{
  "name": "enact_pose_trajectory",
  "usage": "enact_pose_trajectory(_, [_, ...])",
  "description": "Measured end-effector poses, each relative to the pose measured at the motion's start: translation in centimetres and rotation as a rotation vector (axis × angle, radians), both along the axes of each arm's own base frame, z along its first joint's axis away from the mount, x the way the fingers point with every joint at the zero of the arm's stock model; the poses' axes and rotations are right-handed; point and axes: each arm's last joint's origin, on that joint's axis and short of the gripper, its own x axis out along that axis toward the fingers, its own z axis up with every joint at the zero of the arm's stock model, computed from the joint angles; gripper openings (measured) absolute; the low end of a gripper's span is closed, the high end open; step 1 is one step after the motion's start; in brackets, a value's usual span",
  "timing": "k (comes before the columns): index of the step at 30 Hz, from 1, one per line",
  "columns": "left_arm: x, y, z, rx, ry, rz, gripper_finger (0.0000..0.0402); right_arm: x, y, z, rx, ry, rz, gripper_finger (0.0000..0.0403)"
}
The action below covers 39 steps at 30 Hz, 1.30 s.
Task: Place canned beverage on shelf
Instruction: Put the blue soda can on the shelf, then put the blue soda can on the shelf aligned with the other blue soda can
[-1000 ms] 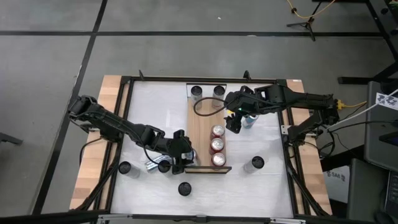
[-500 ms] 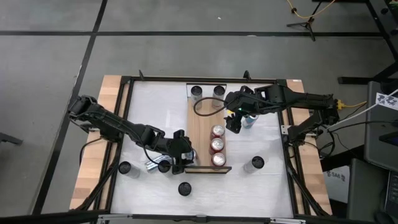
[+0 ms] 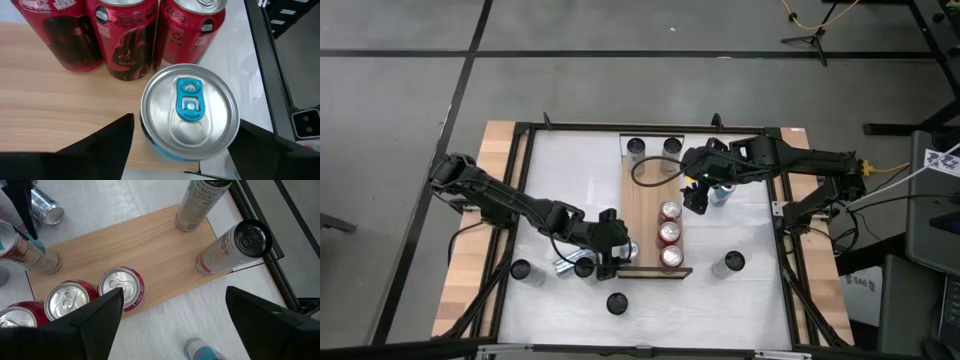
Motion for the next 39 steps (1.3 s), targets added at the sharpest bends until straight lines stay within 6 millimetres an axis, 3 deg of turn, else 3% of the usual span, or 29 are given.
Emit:
enact_pose_trajectory(15, [0.0,-0.2,0.2,-0.083,0.003,-0.029,0.0289,0.0,0.0,0.0,0.000,0.000,0.000,0.0344])
enact_pose_trajectory(25, [-0.7,0.1,1.7,-0.106,-0.049,-0.025,0.0289,-0.1,0.0,0.0,0.000,0.010,0.000,0.0344])
enact_pose_trajectory(39, [-2.0,2.4,4.7,-0.115,-0.158,0.048,0.0289,-2.9,0.1,0.1,0.022,0.186,0.124,0.0344])
